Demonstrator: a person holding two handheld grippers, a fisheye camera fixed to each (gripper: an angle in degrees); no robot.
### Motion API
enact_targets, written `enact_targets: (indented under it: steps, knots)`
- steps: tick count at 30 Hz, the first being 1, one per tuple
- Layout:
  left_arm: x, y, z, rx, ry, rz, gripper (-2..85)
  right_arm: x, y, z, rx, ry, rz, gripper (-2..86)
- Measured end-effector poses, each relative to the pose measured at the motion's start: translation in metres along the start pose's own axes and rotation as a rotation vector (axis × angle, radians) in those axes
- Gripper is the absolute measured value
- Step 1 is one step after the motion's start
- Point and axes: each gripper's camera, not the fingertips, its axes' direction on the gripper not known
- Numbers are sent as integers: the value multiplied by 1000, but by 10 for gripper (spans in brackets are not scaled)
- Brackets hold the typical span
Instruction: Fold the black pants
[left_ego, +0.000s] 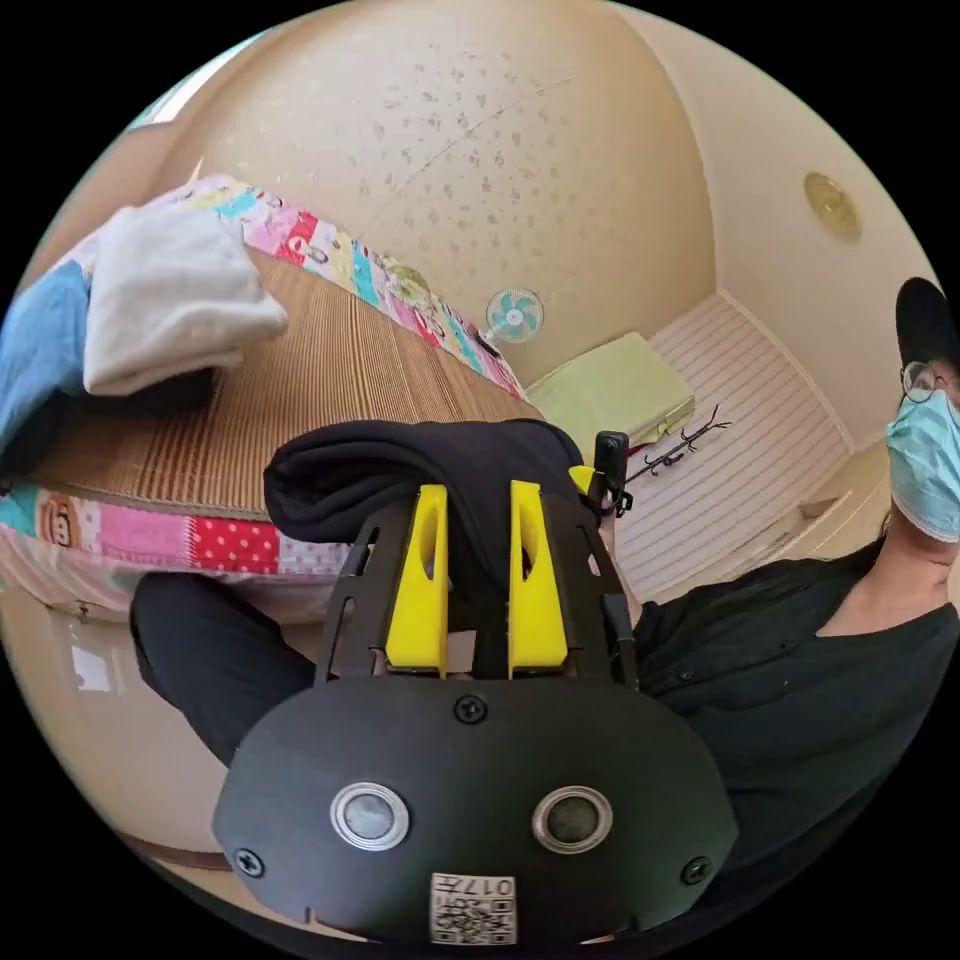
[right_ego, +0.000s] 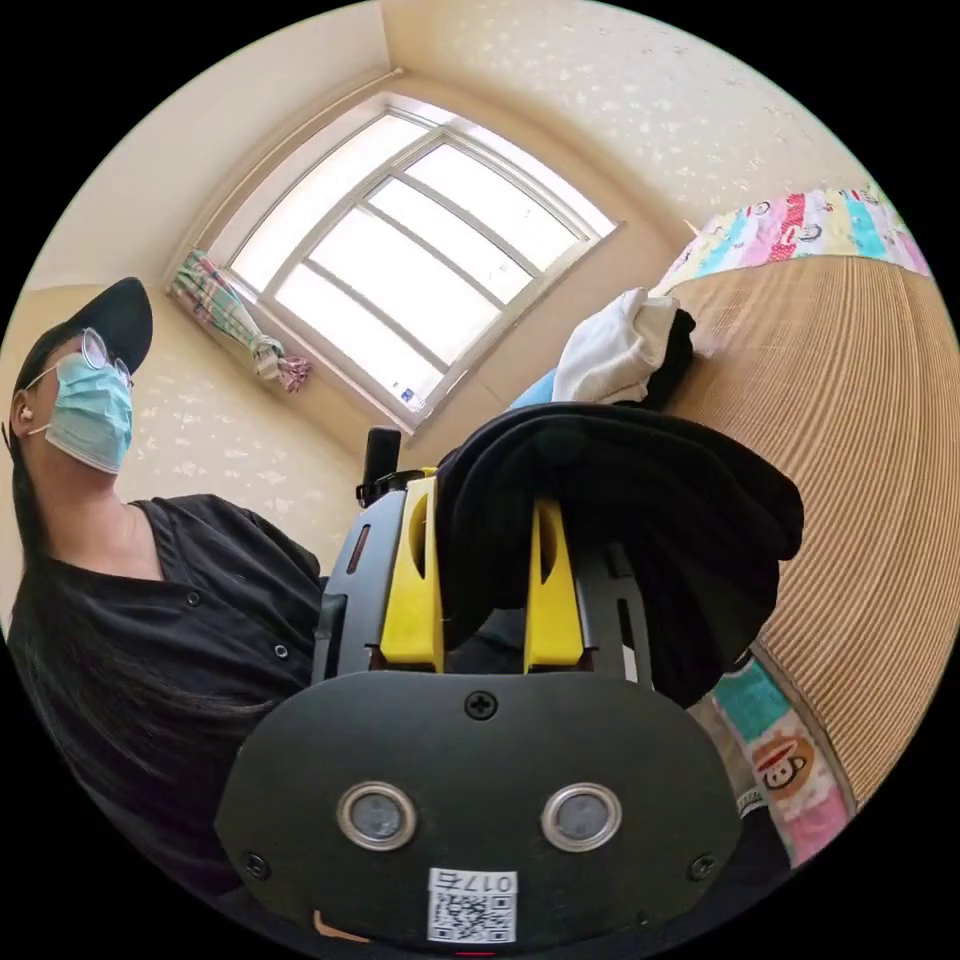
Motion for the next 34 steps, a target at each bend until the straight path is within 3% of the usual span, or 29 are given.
enact_targets:
  steps: [5, 7, 10, 12, 14, 16, 20, 25, 27, 29, 34]
  knots:
    - [-1, -30, -112, 343, -358, 178, 97, -51, -128, 116, 16, -52, -372, 128]
    - [-34, -49, -138, 373, -414, 80, 98, -50, -170, 167, 14, -72, -407, 131]
    - [-99, -68, -148, 316, -649, -12, 100, -23, -225, 270, -97, 23, -363, 133]
    - [-155, -61, -134, 229, -802, -178, 103, 17, -235, 334, -217, 137, -211, 130]
    - [-211, -14, -102, 85, -861, -429, 101, 72, -202, 390, -371, 293, 6, 103]
    - [-216, 39, -71, 22, -910, -423, 96, 85, -149, 397, -389, 241, -16, 64]
    - [-179, 155, 7, -161, -1059, -285, 66, 89, -13, 355, -498, 142, -139, 16]
    - [-112, 193, 46, -136, -875, -174, 9, 104, 106, 220, -537, 382, 21, 6]
    - [-87, 183, 67, -138, -774, -78, 1, 113, 139, 147, -447, 456, 181, 5]
    - [-50, 164, 104, -140, -651, 86, -3, 110, 176, 39, -221, 540, 360, 6]
    - [25, 132, 170, -92, -340, 275, -5, 56, 234, -151, 279, 843, 507, 9]
